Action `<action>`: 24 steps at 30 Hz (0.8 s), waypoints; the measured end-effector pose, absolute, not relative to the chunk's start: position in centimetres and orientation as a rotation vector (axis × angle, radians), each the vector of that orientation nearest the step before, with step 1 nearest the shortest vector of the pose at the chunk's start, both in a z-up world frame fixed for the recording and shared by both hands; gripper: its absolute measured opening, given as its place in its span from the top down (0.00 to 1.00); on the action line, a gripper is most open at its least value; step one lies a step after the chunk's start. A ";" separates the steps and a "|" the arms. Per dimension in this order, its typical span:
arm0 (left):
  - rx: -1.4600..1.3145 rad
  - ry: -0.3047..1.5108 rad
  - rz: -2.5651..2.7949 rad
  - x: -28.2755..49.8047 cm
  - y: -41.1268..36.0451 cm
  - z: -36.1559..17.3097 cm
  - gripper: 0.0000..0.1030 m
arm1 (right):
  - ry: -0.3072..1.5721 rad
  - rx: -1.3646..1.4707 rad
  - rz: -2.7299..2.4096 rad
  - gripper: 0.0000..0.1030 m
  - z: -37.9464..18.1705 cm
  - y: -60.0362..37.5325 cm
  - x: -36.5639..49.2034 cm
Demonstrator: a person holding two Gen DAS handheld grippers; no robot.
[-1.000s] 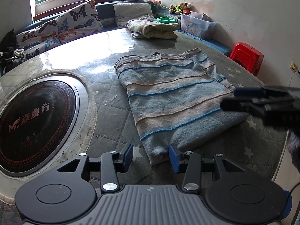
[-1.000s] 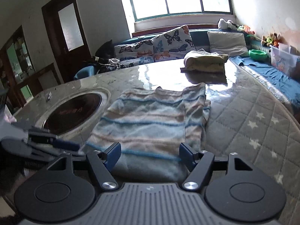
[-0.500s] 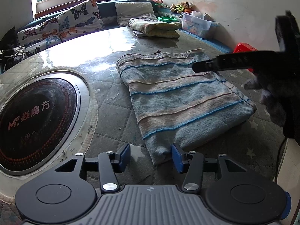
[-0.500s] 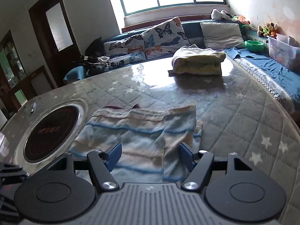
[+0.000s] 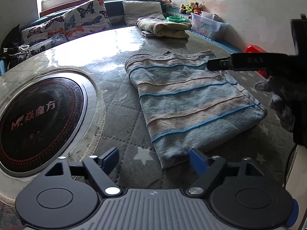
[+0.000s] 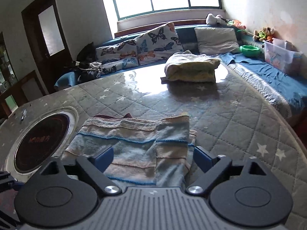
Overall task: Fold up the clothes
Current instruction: 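Smooth the folded shirt flat with the right gripper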
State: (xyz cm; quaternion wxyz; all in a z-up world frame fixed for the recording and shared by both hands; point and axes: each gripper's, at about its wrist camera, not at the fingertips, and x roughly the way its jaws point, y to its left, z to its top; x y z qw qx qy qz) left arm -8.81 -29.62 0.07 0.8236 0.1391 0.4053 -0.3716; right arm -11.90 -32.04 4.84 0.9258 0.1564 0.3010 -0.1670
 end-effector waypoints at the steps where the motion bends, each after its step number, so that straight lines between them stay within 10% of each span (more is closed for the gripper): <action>1: 0.298 0.857 -0.793 -8.9 -29.6 0.1 0.15 | 0.610 0.318 -0.351 0.03 4.9 -31.9 -12.2; 24: 0.276 0.766 -0.816 -10.1 -28.7 1.8 0.00 | 0.418 0.347 -0.439 0.00 7.5 -27.5 -20.2</action>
